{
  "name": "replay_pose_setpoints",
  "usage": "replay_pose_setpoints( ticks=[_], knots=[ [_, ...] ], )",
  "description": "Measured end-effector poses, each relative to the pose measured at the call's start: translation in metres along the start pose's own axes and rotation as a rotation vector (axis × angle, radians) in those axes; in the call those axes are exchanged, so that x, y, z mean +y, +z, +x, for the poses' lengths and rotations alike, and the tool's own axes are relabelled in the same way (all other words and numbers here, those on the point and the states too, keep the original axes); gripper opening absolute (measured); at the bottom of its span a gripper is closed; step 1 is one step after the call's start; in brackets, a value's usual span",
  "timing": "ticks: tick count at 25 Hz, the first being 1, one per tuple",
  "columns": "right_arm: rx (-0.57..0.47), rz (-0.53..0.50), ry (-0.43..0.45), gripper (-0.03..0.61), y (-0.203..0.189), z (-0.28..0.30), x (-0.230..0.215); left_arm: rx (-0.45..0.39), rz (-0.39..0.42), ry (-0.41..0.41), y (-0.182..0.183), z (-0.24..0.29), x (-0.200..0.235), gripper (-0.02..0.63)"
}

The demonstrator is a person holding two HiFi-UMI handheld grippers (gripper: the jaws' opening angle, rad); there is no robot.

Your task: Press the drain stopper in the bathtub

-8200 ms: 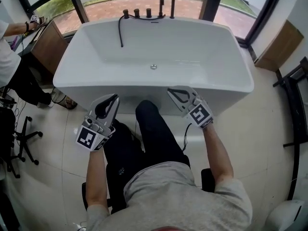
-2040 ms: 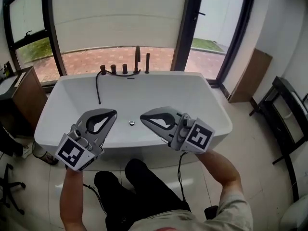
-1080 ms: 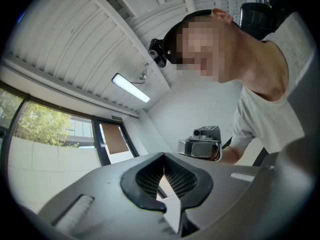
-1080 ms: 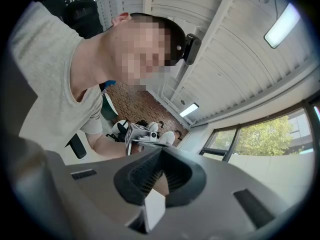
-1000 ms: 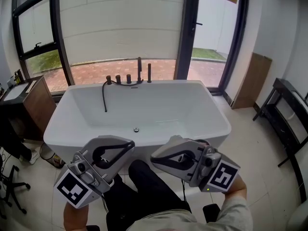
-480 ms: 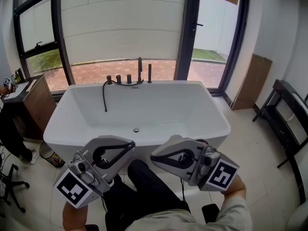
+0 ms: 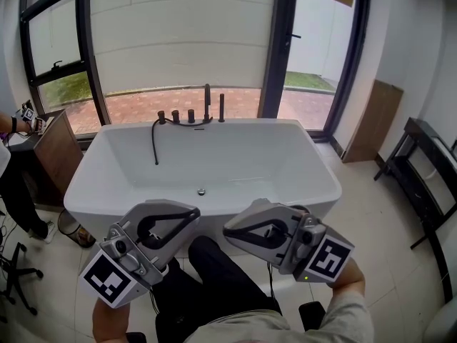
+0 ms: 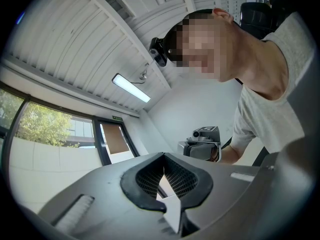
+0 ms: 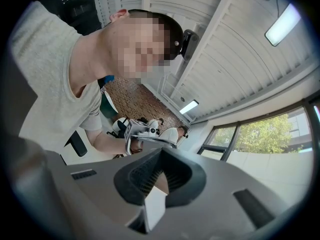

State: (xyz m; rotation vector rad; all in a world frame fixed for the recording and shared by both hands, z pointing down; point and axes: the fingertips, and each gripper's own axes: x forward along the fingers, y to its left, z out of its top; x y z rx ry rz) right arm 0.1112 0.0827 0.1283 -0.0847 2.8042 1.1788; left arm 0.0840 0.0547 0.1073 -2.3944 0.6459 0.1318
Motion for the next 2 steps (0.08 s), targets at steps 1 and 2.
replay_pose_setpoints(
  ticks=[1, 2],
  knots=[
    [0.001, 0.0, 0.0, 0.0, -0.0003, 0.0006, 0.0002, 0.001, 0.001, 0.0, -0.0003, -0.0006, 0.0001, 0.003],
    [0.002, 0.0, 0.001, 0.0, -0.0007, 0.0012, 0.0003, 0.002, 0.002, 0.0, -0.0007, -0.0011, 0.0003, 0.003]
  ],
)
